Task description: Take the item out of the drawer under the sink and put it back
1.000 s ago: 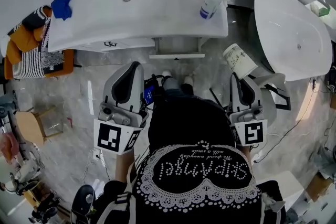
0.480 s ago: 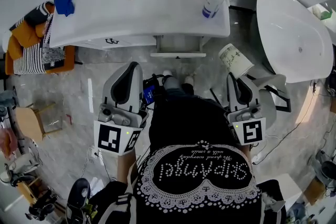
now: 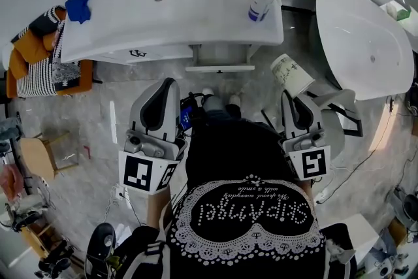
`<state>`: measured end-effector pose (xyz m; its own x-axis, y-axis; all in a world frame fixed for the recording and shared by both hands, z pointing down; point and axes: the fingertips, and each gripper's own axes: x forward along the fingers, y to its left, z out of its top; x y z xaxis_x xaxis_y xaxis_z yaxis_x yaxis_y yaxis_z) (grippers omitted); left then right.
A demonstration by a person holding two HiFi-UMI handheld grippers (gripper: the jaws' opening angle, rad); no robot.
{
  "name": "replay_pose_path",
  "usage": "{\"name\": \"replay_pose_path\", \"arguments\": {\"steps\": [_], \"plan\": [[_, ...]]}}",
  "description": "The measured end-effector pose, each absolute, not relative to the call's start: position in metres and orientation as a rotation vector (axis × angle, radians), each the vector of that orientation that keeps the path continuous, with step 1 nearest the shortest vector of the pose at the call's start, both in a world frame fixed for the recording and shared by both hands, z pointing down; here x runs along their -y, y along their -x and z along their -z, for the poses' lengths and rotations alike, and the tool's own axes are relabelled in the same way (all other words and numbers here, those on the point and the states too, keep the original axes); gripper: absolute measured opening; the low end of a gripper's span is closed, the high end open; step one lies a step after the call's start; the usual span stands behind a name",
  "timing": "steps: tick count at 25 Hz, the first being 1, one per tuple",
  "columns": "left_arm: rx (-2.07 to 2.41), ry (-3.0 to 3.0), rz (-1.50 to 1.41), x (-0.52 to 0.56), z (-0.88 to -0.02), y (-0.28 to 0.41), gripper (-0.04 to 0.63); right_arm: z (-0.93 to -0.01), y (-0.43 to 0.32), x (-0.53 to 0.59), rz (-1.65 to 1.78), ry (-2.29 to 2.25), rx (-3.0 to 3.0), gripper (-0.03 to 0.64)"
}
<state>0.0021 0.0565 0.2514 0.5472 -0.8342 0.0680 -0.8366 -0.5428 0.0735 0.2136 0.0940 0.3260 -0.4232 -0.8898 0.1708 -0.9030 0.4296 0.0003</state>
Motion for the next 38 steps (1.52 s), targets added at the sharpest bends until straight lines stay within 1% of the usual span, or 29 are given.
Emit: {"name": "replay_pose_path", "arguments": {"steps": [13,18,25,38], "plan": [[1.429,-2.683,-0.034,-0.060,-0.252,-0.003,0.005,-0.327,-0.207,-0.094,-0.136,-1.582,2.540,0.026],[1.422,-2.697,-0.075,-0.064,-0.255,-0.002,0.005,-0.328,-0.202,-0.095,-0.142,-1.564,2.549,0.026],[1.335,-2.729,-0.014,-0.069,-0.253,-0.008,0.005,-0.330,-0.203,-0.096,-0.156,-1.563,2.548,0.026],[1.363,-2.721,-0.042,-0.063,-0.254,-0.006,0.005,-0.331,-0.207,-0.095,-0.160,-1.580,2.538,0.026]]}}
